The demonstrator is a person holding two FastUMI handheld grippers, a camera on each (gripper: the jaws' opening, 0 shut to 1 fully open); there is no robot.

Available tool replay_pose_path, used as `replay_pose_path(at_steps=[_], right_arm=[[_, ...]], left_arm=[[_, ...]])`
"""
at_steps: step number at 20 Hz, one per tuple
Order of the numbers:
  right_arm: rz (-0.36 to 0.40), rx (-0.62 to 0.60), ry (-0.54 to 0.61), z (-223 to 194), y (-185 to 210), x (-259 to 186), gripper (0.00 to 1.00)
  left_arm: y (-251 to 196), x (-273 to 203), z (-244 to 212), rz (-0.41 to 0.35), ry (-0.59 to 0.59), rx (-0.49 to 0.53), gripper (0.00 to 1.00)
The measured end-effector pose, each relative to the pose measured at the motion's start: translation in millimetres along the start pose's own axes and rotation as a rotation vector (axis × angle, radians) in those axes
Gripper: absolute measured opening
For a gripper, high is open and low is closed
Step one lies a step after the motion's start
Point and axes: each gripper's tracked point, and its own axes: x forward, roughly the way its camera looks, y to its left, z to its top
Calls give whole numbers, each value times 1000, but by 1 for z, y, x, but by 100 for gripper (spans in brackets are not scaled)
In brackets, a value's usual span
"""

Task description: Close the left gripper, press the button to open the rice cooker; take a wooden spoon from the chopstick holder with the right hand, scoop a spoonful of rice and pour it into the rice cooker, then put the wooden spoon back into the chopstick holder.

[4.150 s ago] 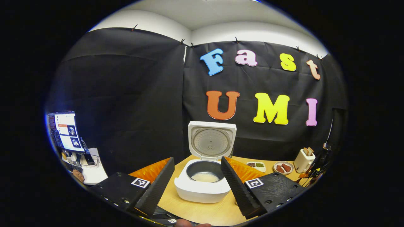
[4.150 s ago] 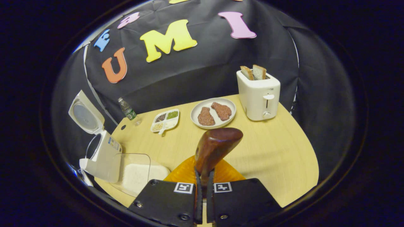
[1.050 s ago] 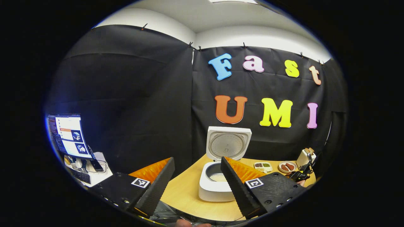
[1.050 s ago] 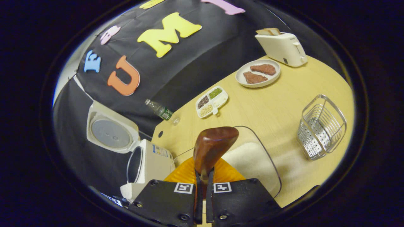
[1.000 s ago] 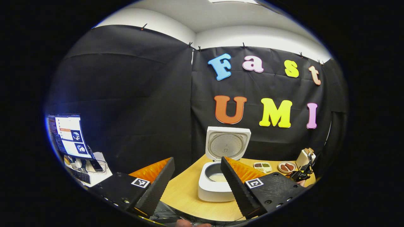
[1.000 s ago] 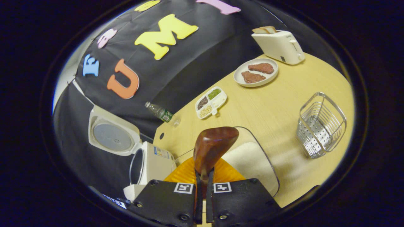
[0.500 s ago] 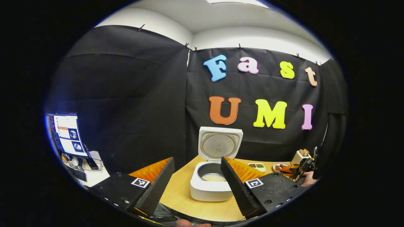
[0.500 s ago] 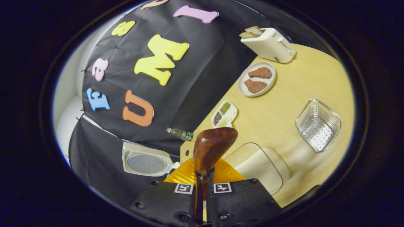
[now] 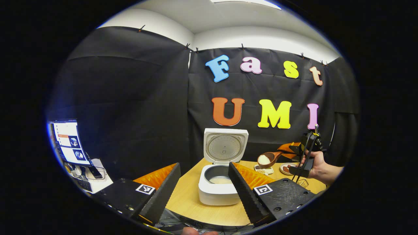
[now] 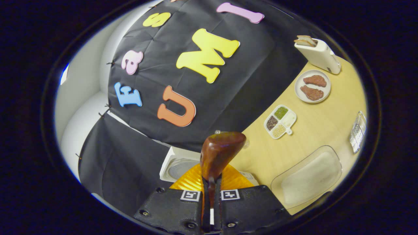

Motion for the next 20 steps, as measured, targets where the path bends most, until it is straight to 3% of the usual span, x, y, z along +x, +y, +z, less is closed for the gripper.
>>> replay_pose_path(at_steps=[7,14,20], right_arm=[[-7,-145,69,-51,43,78,10],[-66,-446,101,-82,41,128,10],[-94,-728,104,-94,39,149,10]], left_arm=[[31,-10,1,51,-11,-44,94],[63,-12,-1,133,-13,-71,94],[71,-7,-4,155,-7,-79,94]])
